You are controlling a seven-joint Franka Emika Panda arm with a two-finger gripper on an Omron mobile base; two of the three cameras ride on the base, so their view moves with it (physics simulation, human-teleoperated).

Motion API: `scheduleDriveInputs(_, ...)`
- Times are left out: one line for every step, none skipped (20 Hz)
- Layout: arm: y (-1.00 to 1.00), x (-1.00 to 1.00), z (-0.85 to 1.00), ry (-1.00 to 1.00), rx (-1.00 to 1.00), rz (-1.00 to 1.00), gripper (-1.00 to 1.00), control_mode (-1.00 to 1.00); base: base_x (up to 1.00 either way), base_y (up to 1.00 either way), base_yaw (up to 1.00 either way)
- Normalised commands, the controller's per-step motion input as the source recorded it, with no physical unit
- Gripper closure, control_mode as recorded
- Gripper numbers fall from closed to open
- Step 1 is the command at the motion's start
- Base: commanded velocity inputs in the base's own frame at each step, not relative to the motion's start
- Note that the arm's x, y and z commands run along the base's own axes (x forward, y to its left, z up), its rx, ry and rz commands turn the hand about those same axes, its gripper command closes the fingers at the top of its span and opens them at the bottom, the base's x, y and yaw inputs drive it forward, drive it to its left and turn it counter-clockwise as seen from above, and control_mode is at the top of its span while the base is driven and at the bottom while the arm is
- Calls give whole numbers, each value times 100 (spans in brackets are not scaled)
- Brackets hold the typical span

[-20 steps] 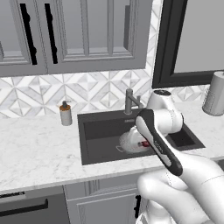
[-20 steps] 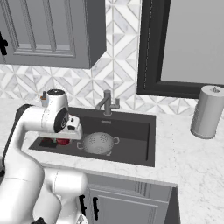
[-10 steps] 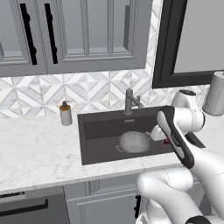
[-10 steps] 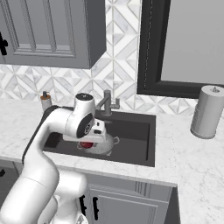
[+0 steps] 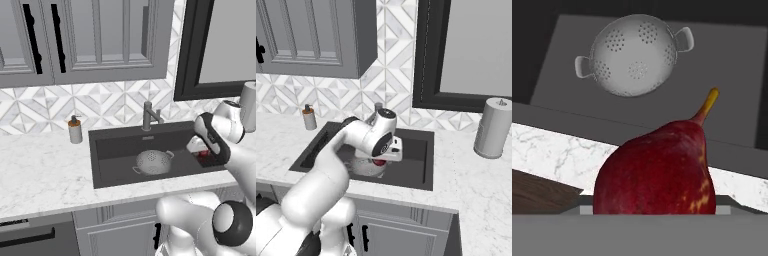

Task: Put the colander in the sink, put the pear in the colander, and turn on the sink faucet and pour water over the colander.

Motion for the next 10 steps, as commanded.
scheduleDriveInputs(-52, 73, 0, 0, 26, 11, 100, -100, 0, 0, 0)
scheduleDriveInputs(-41, 68, 0, 0, 28, 14, 100, -100, 0, 0, 0)
scheduleDriveInputs(-34, 63, -2, -3, 29, 14, 100, -100, 0, 0, 0)
scheduleDriveInputs(-23, 53, -3, -11, 27, 16, 100, -100, 0, 0, 0)
scheduleDriveInputs(-18, 47, -6, -13, 26, 17, 100, -100, 0, 0, 0)
scheduleDriveInputs(-13, 46, -5, -15, 26, 18, 100, -100, 0, 0, 0)
scheduleDriveInputs(-10, 49, -3, -16, 24, 18, 100, -100, 0, 0, 0)
scheduleDriveInputs(-7, 48, 0, -16, 20, 17, 100, -100, 0, 0, 0)
scheduleDriveInputs(0, 49, 0, -11, 18, 15, 100, -100, 0, 0, 0)
scheduleDriveInputs(0, 51, -1, -7, 16, 14, 100, -100, 0, 0, 0)
